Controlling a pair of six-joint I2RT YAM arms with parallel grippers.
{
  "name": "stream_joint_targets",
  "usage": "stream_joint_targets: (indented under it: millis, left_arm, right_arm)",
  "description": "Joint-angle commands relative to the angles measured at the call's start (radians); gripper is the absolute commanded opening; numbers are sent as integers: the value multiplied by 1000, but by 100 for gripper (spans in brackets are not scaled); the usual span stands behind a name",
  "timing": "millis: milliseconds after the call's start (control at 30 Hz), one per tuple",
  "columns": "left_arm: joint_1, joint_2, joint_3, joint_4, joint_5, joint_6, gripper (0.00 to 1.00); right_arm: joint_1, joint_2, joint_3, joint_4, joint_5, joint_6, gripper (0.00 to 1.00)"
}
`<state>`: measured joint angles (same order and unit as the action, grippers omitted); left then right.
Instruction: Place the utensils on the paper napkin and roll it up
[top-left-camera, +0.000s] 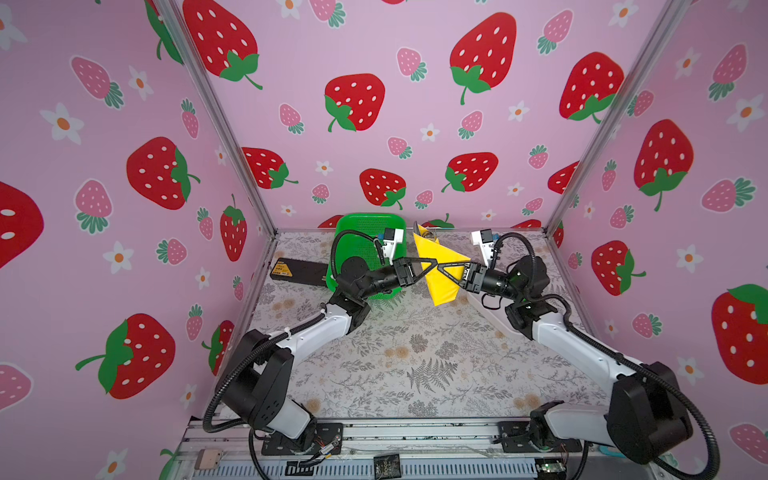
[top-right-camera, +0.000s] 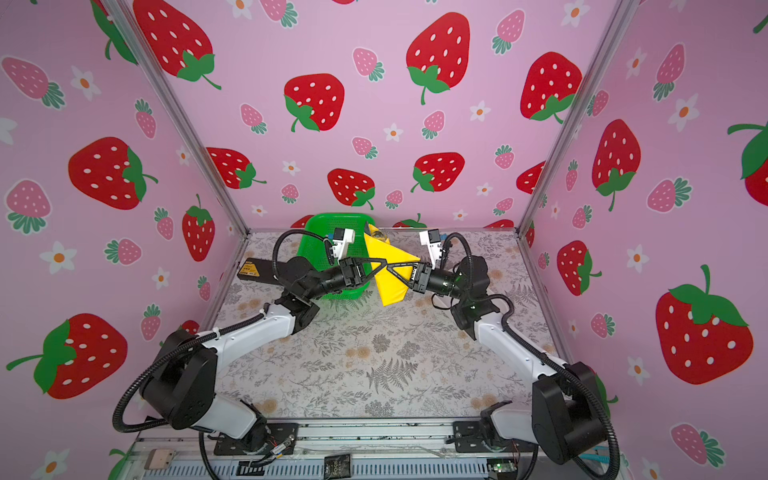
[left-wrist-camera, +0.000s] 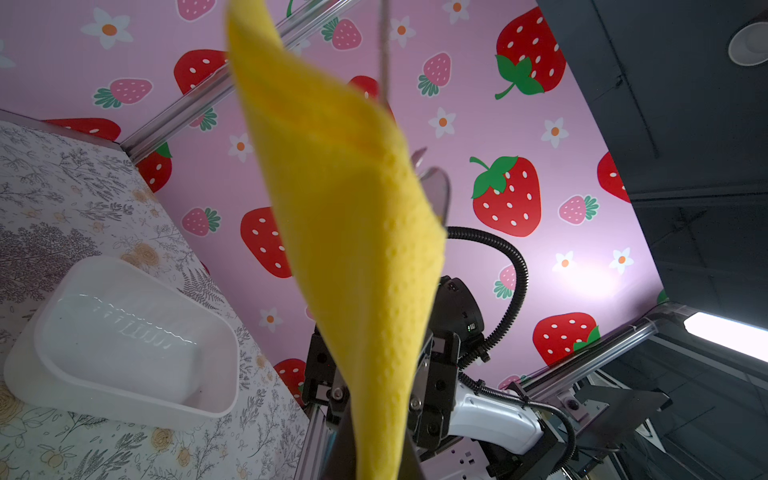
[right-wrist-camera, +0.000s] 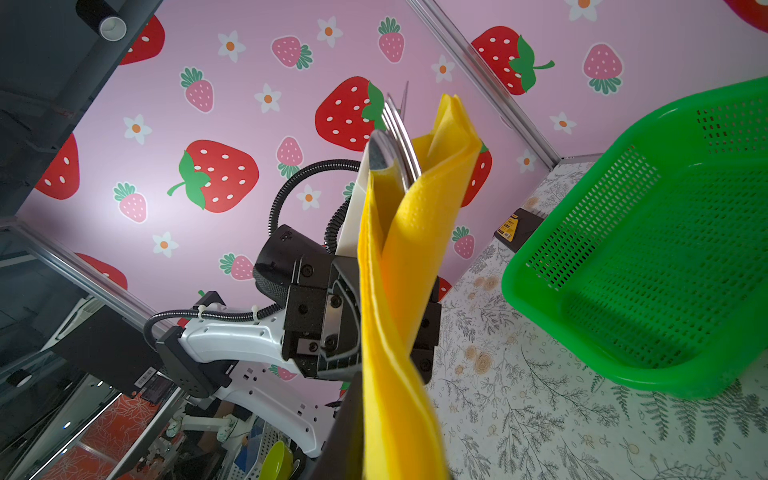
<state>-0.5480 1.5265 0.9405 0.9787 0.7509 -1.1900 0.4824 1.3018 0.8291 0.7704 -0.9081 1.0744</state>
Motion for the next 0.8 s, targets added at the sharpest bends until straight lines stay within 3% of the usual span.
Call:
stream_joint_targets:
  millis: [0, 767]
  left_arm:
    - [-4, -27, 2, 114, -8, -10, 0]
    - [-4, -25, -3, 152, -15, -18, 0]
  right_arm:
    - [4, -10, 21, 43, 3, -3, 15]
    - [1, -6, 45, 29, -32, -10, 18]
